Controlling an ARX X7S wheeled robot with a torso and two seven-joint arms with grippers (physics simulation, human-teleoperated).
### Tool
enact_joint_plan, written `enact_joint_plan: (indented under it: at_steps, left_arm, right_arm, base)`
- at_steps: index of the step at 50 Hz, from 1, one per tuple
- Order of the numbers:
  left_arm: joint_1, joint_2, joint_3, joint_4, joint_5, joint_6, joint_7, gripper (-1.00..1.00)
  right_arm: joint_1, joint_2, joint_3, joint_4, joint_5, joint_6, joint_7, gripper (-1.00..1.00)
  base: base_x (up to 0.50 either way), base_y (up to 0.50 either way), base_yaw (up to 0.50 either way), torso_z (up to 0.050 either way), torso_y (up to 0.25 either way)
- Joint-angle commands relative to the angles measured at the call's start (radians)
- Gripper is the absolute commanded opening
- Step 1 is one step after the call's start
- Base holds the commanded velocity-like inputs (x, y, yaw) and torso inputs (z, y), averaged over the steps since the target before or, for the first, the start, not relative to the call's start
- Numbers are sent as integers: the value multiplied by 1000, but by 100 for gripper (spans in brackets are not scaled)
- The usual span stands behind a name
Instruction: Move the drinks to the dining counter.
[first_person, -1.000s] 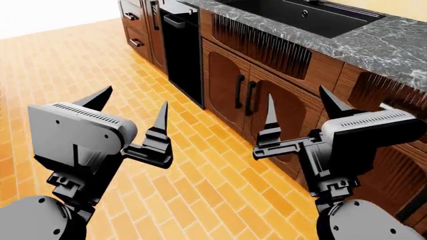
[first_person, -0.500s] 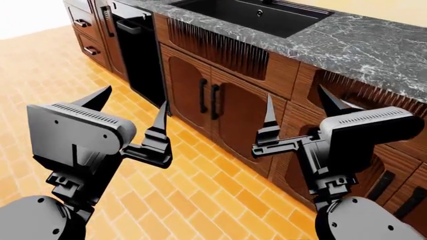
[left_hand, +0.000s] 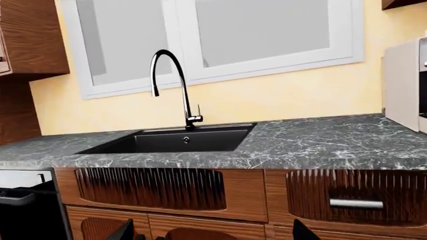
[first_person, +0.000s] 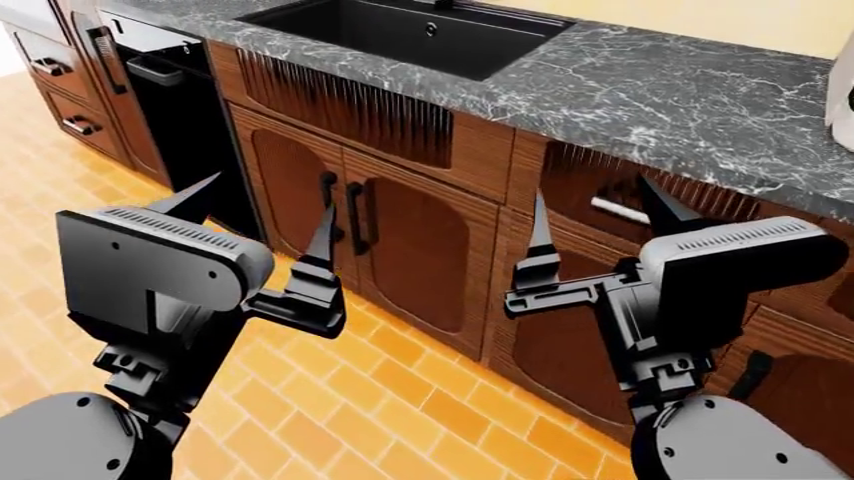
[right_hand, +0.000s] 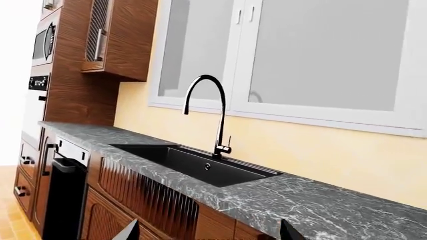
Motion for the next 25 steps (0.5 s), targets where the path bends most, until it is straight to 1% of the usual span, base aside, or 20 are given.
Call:
enact_joint_plan:
  at_steps: [1,25]
  left_arm:
    - [-2,0,7,-2,3,2,0,100]
    - [2,-6,9,-11,6,18,8,100]
  right_arm:
    - [-3,3,0,-1,1,-3,0,100]
    - [28,-9,-16,11,4,22,0,100]
  base:
    - [148,103,-500,0,0]
    - [154,90,-500,0,0]
